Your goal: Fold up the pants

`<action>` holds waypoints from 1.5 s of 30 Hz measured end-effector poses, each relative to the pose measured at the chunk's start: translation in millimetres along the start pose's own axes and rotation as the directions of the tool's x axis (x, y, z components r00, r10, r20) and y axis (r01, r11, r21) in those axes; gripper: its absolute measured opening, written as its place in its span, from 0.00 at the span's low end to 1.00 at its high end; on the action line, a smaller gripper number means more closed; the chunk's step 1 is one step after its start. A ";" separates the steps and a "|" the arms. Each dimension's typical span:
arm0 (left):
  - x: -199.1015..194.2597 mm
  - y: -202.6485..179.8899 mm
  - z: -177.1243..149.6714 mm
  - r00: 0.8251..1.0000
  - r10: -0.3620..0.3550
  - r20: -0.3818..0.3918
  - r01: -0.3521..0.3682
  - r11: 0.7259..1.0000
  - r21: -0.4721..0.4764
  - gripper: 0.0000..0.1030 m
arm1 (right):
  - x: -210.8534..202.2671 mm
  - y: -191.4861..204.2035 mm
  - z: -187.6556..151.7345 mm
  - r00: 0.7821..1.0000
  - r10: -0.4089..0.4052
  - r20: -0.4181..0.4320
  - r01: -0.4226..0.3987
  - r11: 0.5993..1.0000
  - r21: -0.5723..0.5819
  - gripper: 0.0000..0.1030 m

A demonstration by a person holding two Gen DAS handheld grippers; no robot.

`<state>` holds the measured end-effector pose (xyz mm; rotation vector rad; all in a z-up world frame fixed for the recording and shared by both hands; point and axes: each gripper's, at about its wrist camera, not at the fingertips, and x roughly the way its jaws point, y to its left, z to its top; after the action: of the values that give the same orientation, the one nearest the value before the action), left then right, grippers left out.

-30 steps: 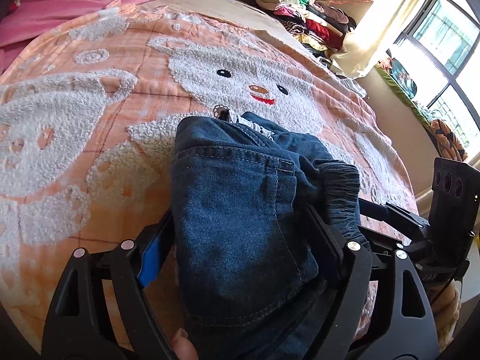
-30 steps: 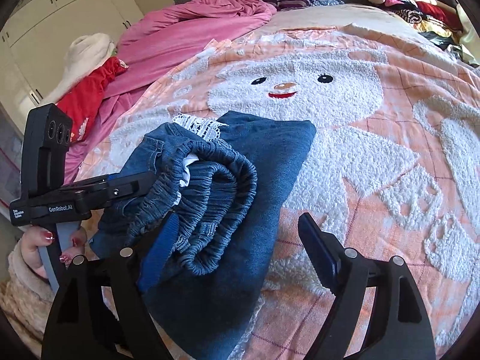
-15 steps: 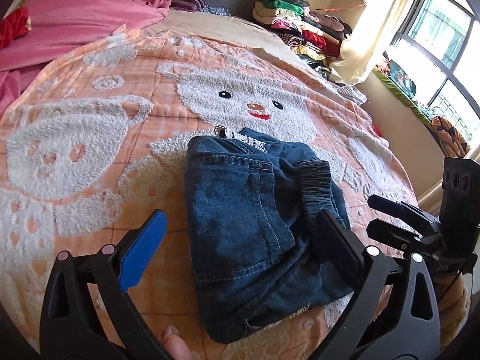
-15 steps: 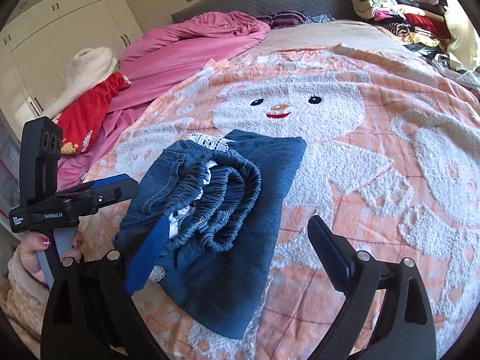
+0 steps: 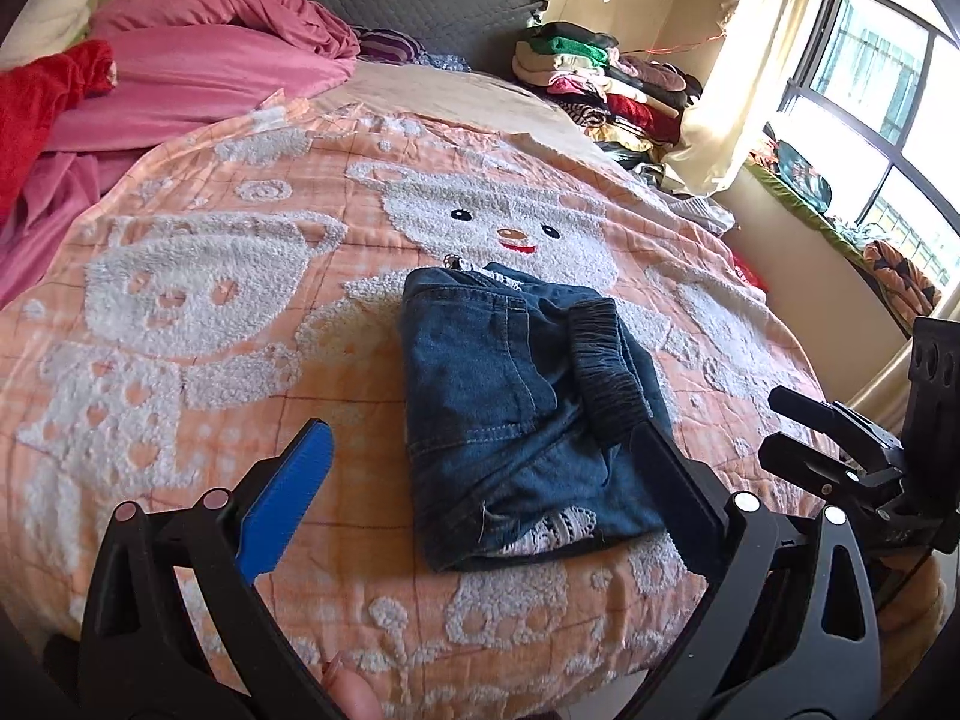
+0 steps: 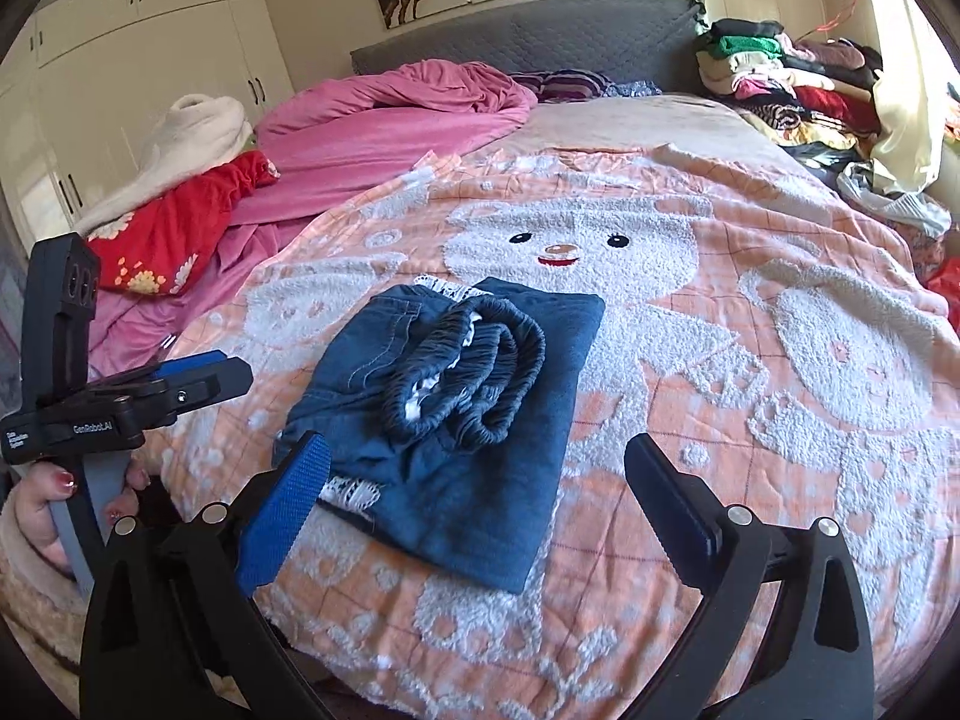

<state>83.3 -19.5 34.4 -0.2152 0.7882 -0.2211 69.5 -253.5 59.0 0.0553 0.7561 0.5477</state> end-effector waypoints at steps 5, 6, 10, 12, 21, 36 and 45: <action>-17.9 -4.3 -16.5 1.000 0.011 0.022 -0.011 1.000 -0.005 0.91 | -10.2 10.3 -11.5 1.000 -0.023 0.012 0.023 1.000 -0.010 0.95; -20.7 -5.3 -20.2 1.000 0.012 0.025 -0.012 1.000 -0.007 0.91 | -12.1 11.8 -14.4 0.999 -0.030 0.015 0.030 0.999 -0.011 0.95; -29.7 -10.7 -37.4 1.000 0.012 0.024 -0.012 1.000 -0.006 0.91 | -20.1 18.6 -24.9 0.998 -0.053 0.026 0.053 0.998 -0.015 0.95; -30.4 -11.3 -42.5 1.000 0.011 0.015 -0.011 1.000 -0.004 0.91 | -23.5 20.8 -29.1 0.998 -0.052 0.031 0.052 0.999 -0.010 0.95; -32.5 -6.3 -61.4 0.999 0.034 -0.012 -0.034 0.999 0.004 0.91 | -32.7 27.2 -52.0 0.996 -0.083 0.028 0.083 0.997 0.002 0.95; -24.0 4.4 -84.1 0.996 0.070 -0.053 -0.070 0.997 -0.009 0.91 | -29.2 28.6 -80.1 0.975 -0.221 0.023 0.221 0.975 0.003 0.95; -20.6 2.1 -87.6 0.996 0.071 -0.062 -0.072 0.997 -0.004 0.91 | -24.7 31.1 -83.4 0.972 -0.234 0.018 0.234 0.972 0.000 0.95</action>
<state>6.4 -21.4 -12.4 -0.1864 0.8566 -0.1582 -14.7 -250.9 20.9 -0.0312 0.7330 0.3226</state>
